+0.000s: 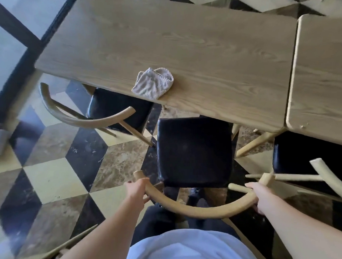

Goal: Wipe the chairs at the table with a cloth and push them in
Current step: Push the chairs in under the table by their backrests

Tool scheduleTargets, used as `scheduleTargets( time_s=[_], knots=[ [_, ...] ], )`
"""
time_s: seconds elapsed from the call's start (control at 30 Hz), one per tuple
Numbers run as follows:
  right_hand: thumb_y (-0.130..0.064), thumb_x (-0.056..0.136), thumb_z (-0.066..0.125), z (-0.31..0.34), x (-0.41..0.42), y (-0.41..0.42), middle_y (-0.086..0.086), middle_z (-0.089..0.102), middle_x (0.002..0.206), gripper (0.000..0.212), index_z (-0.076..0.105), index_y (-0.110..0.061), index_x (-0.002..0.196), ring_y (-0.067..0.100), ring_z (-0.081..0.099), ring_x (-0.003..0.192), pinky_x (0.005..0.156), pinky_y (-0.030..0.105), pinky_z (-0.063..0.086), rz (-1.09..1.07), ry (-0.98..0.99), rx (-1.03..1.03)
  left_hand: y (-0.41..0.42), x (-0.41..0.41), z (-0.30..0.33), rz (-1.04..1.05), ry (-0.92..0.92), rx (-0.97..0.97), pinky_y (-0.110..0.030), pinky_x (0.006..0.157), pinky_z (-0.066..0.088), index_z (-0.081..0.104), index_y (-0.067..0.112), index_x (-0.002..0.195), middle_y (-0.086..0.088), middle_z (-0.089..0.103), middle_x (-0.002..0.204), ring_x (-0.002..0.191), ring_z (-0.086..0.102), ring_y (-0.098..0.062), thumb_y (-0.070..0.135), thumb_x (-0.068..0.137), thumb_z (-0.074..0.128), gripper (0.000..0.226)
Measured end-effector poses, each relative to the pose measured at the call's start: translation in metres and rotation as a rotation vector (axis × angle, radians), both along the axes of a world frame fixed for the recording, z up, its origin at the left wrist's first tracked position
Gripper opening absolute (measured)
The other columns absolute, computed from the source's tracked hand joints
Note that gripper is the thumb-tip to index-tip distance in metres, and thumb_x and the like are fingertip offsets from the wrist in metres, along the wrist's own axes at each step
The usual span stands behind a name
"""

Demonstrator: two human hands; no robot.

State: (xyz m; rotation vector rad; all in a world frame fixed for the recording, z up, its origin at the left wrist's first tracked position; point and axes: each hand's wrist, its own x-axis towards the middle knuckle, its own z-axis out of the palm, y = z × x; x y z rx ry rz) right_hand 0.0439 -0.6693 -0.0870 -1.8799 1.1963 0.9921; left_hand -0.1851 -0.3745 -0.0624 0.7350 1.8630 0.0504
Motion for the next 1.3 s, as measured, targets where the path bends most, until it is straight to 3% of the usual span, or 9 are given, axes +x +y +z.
scheduleTargets(
  time_s=[0.13,0.23,0.37,0.43,0.57,0.77,0.9,1.0,1.3],
  knots=[
    [-0.030,0.079,0.082,-0.013,0.012,-0.010,0.014,0.055,0.097,0.074,0.044,-0.007,0.139,0.031,0.055,0.088,0.086,0.044,0.049,-0.058,-0.003,0.035,-0.005,-0.001,-0.021,-0.008,-0.001,-0.091,-0.049,0.078,0.061,0.042,0.010,0.123,-0.018,0.063,0.113,0.090,0.070,-0.033,0.017,0.074,0.085,0.066],
    [-0.036,0.071,0.086,-0.023,0.009,-0.012,0.016,0.062,0.118,0.081,0.049,-0.007,0.137,0.035,0.062,0.108,0.099,0.049,0.050,-0.090,-0.015,0.078,-0.012,0.004,-0.040,-0.015,0.031,-0.065,-0.048,0.073,0.061,0.053,0.006,0.112,-0.017,0.067,0.103,0.085,0.070,-0.033,0.016,0.068,0.089,0.058],
    [-0.018,0.067,0.082,-0.035,0.011,-0.019,0.018,0.064,0.122,0.065,0.061,-0.013,0.128,0.035,0.064,0.107,0.098,0.051,0.051,-0.129,0.001,0.116,-0.007,0.011,-0.058,-0.001,-0.030,-0.090,-0.039,0.071,0.058,0.062,-0.002,0.105,-0.021,0.066,0.101,0.078,0.065,-0.031,-0.001,0.073,0.074,0.034],
    [-0.015,0.064,0.077,-0.034,0.012,-0.020,0.022,0.064,0.119,0.068,0.057,-0.005,0.128,0.037,0.065,0.104,0.097,0.051,0.051,-0.126,0.012,0.115,-0.004,0.012,-0.060,-0.010,-0.024,-0.114,-0.043,0.078,0.056,0.060,-0.005,0.105,-0.022,0.062,0.102,0.085,0.062,-0.033,-0.006,0.074,0.067,0.032],
    [-0.012,0.063,0.074,-0.023,0.017,-0.007,0.021,0.063,0.115,0.070,0.052,-0.005,0.129,0.036,0.064,0.102,0.095,0.049,0.051,-0.121,-0.014,0.145,0.004,0.023,-0.051,0.065,0.025,-0.003,-0.040,0.070,0.047,0.048,0.005,0.082,-0.016,0.052,0.088,0.077,0.054,-0.033,-0.007,0.072,0.061,0.021],
    [-0.012,0.064,0.076,-0.013,0.022,0.016,0.015,0.058,0.097,0.066,0.054,-0.004,0.126,0.033,0.058,0.090,0.085,0.046,0.051,-0.110,-0.052,0.127,0.046,0.046,-0.035,-0.040,-0.021,0.046,-0.035,0.061,0.048,0.049,0.008,0.083,-0.014,0.051,0.083,0.068,0.052,-0.028,-0.007,0.067,0.059,0.024],
    [-0.009,0.065,0.073,-0.017,0.009,0.031,0.018,0.064,0.110,0.064,0.056,-0.004,0.126,0.037,0.062,0.101,0.089,0.046,0.053,-0.183,-0.047,0.148,0.079,0.063,-0.027,-0.155,-0.016,0.053,-0.031,0.046,0.048,0.053,0.007,0.101,-0.016,0.054,0.090,0.071,0.057,-0.027,-0.002,0.066,0.063,0.037],
    [-0.010,0.066,0.072,-0.020,0.003,0.046,0.018,0.065,0.108,0.056,0.059,-0.001,0.120,0.035,0.062,0.094,0.073,0.040,0.051,-0.245,-0.059,0.167,0.102,0.077,-0.024,-0.236,-0.003,0.038,-0.035,0.049,0.048,0.051,0.012,0.112,-0.015,0.054,0.094,0.077,0.058,-0.029,0.002,0.065,0.065,0.050],
    [-0.012,0.066,0.074,-0.024,0.001,0.082,0.021,0.064,0.119,0.069,0.055,-0.008,0.132,0.038,0.062,0.107,0.087,0.044,0.051,-0.357,-0.096,0.155,0.156,0.105,-0.037,-0.350,-0.012,0.006,-0.034,0.055,0.049,0.052,0.014,0.100,-0.014,0.054,0.092,0.075,0.056,-0.027,0.002,0.067,0.063,0.038]
  ],
)
